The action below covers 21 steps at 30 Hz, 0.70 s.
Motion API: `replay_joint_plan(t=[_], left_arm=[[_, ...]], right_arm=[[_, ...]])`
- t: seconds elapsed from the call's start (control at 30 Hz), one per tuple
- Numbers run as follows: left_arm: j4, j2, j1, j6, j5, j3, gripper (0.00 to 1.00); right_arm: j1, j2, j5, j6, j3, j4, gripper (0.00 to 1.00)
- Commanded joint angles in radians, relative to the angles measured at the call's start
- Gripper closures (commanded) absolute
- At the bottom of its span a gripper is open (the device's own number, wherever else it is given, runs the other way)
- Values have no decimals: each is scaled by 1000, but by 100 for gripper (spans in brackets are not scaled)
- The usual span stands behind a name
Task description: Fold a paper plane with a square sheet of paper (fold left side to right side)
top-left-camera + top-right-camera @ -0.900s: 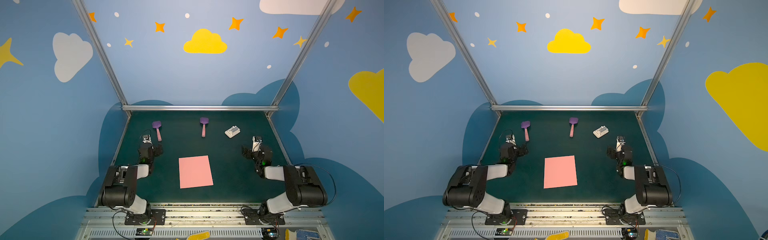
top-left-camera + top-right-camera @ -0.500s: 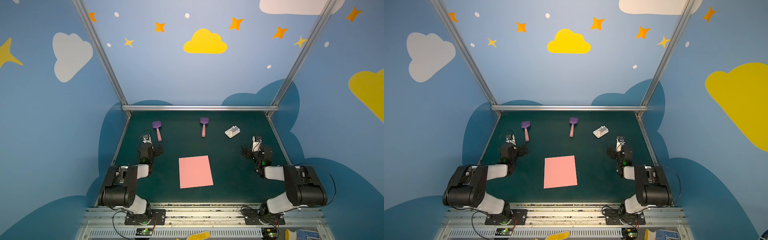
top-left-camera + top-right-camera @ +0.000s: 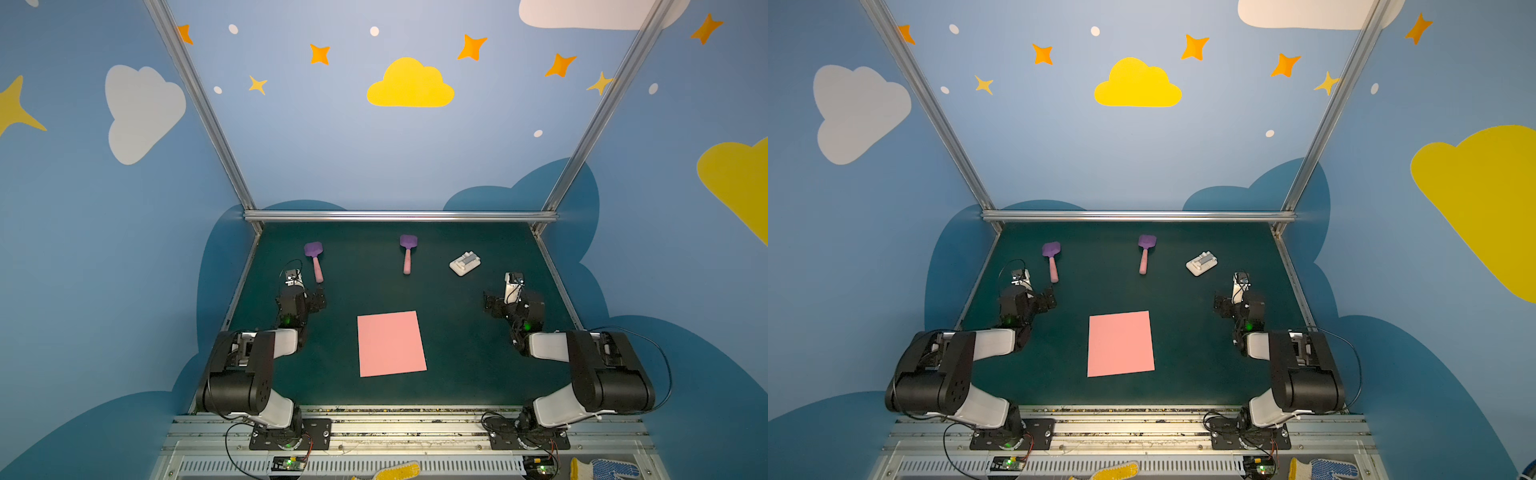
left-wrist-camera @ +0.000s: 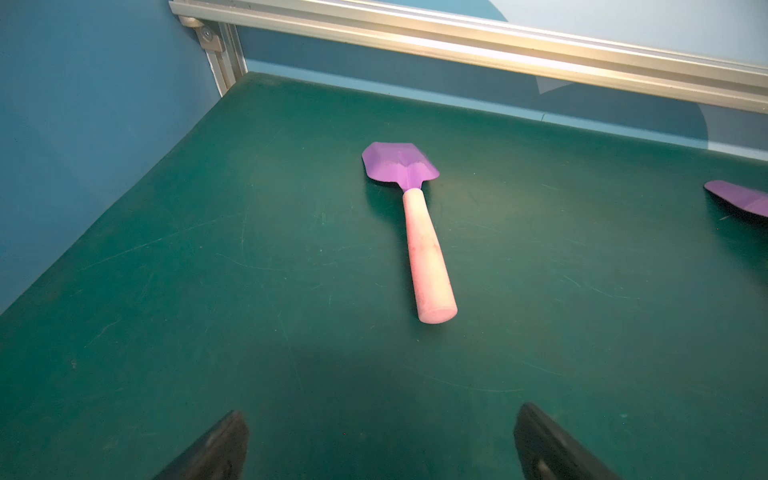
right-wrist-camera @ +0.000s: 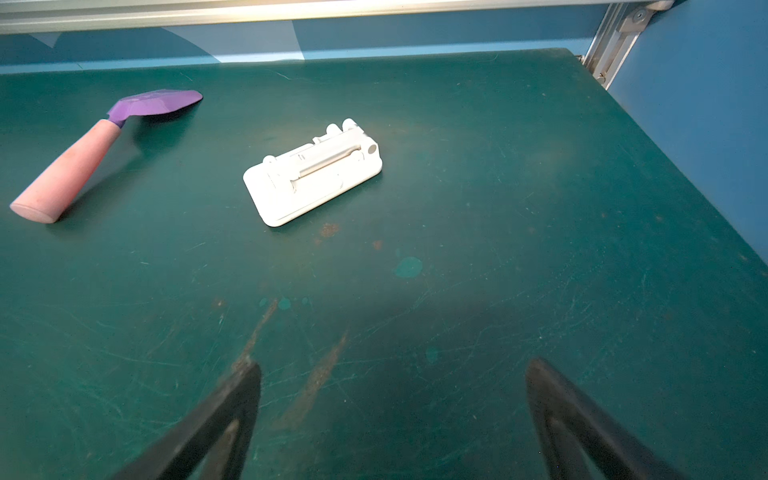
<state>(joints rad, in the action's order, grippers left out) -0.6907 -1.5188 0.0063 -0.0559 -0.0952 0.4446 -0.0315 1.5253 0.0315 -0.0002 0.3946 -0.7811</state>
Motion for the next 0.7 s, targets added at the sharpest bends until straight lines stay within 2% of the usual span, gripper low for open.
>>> replay_joint_plan(t=[0.0, 0.67], left_arm=[[-1, 6, 0, 13, 3, -6, 0], [5, 3, 1, 10, 6, 0, 0]], right_arm=[[4, -14, 10, -1, 20, 3, 2], [6, -13, 15, 0, 22, 6, 2]])
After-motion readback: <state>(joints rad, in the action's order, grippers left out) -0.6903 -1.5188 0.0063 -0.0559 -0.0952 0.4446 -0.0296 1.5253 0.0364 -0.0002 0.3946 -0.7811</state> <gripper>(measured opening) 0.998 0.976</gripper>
